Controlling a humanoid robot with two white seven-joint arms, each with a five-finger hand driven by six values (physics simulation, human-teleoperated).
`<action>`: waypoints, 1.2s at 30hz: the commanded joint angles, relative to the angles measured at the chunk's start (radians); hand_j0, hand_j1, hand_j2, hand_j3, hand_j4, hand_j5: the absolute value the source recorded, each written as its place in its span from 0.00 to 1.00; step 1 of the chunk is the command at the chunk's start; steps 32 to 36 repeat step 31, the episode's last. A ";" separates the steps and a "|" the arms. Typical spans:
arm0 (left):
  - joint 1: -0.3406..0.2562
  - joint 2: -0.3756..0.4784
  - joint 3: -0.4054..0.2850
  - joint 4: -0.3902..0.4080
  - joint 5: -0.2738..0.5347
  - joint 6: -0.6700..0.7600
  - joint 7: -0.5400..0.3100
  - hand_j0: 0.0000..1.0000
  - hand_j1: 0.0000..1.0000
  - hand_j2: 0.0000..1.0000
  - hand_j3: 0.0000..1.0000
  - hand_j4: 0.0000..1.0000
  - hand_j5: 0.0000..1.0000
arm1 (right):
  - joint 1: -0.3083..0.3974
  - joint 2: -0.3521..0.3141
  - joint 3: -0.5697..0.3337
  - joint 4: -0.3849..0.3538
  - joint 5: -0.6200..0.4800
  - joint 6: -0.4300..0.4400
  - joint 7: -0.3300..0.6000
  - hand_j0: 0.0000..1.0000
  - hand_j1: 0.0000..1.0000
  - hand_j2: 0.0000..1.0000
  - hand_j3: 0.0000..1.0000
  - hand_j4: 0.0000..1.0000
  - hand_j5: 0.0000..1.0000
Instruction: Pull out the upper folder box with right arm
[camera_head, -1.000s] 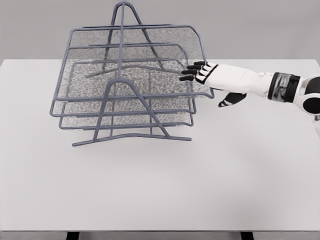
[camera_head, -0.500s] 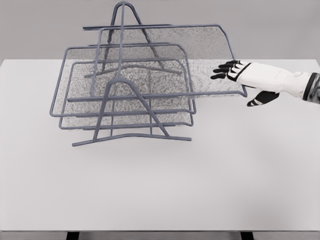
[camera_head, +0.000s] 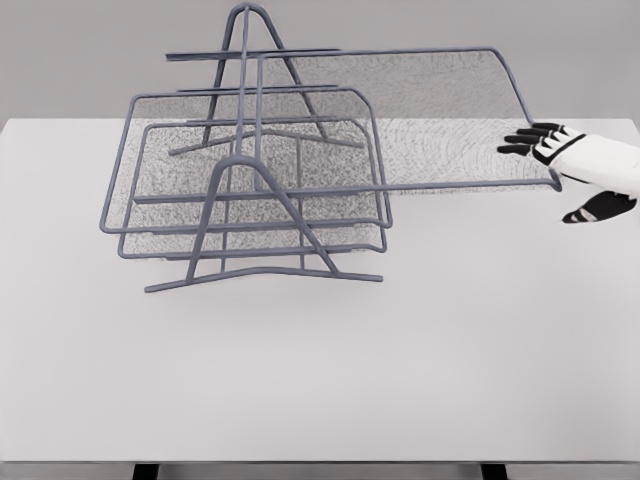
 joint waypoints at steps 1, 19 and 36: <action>0.002 0.000 0.001 -0.001 0.000 0.000 0.000 1.00 1.00 1.00 1.00 1.00 1.00 | 0.000 -0.001 -0.030 0.022 0.161 -0.012 0.010 1.00 1.00 1.00 1.00 1.00 1.00; 0.000 0.000 0.001 -0.001 0.000 0.000 0.000 1.00 1.00 1.00 1.00 1.00 1.00 | 0.002 -0.156 -0.061 -0.202 -0.201 -0.012 0.010 1.00 1.00 1.00 1.00 1.00 1.00; 0.002 0.000 0.001 0.001 0.000 0.000 0.000 1.00 1.00 1.00 1.00 1.00 1.00 | -0.118 0.010 0.120 -0.257 -0.205 -0.012 0.010 1.00 1.00 1.00 1.00 1.00 1.00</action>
